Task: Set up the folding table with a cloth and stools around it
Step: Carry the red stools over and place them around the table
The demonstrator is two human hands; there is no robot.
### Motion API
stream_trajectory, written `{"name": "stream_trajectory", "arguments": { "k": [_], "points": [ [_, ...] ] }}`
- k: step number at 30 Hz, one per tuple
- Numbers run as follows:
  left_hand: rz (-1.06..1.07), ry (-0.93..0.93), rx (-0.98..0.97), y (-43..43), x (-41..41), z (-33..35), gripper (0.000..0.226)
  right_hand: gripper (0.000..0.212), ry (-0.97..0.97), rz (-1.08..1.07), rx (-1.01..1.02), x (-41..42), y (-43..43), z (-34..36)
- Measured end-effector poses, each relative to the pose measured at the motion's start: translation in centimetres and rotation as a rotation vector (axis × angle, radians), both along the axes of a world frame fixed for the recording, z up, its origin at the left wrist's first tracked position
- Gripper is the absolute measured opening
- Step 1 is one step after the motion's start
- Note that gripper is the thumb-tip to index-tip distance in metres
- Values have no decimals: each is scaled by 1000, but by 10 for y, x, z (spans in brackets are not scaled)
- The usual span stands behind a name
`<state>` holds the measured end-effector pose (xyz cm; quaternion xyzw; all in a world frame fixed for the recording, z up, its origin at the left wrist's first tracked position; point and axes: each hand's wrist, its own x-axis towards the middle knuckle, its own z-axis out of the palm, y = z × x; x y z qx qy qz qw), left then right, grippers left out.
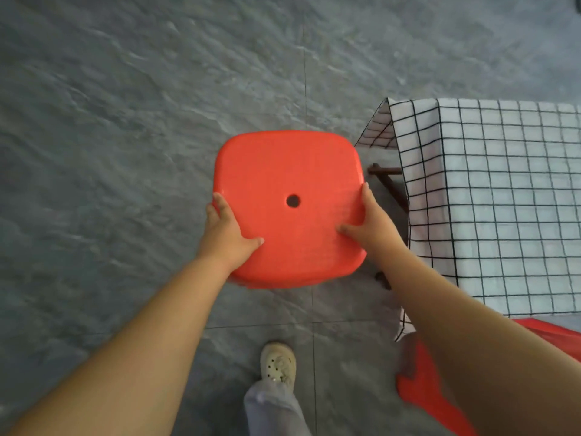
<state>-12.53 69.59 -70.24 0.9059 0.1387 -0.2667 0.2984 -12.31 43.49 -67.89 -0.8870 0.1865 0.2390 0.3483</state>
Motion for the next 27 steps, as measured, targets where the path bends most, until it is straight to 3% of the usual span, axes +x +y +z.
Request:
{"name": "stream_trajectory", "arguments": {
  "k": [3, 5, 8, 12, 21, 27],
  "points": [
    [-49, -24, 42, 5, -5, 7, 124, 98, -12, 20, -136, 1, 11, 7],
    [-80, -67, 76, 16, -12, 14, 119, 85, -121, 86, -266, -2, 33, 18],
    [-63, -163, 130, 49, -31, 24, 109, 74, -308, 252, -256, -10, 84, 36],
    [-19, -223, 214, 120, -71, 37, 98, 70, -355, 482, -237, -27, 176, 50],
    [193, -230, 307, 365, -208, 83, 86, 74, -424, 891, -263, -121, 442, 109],
    [387, -206, 446, 580, -377, 116, 84, 72, -398, 1064, -199, -233, 668, 132]
  ]
}}
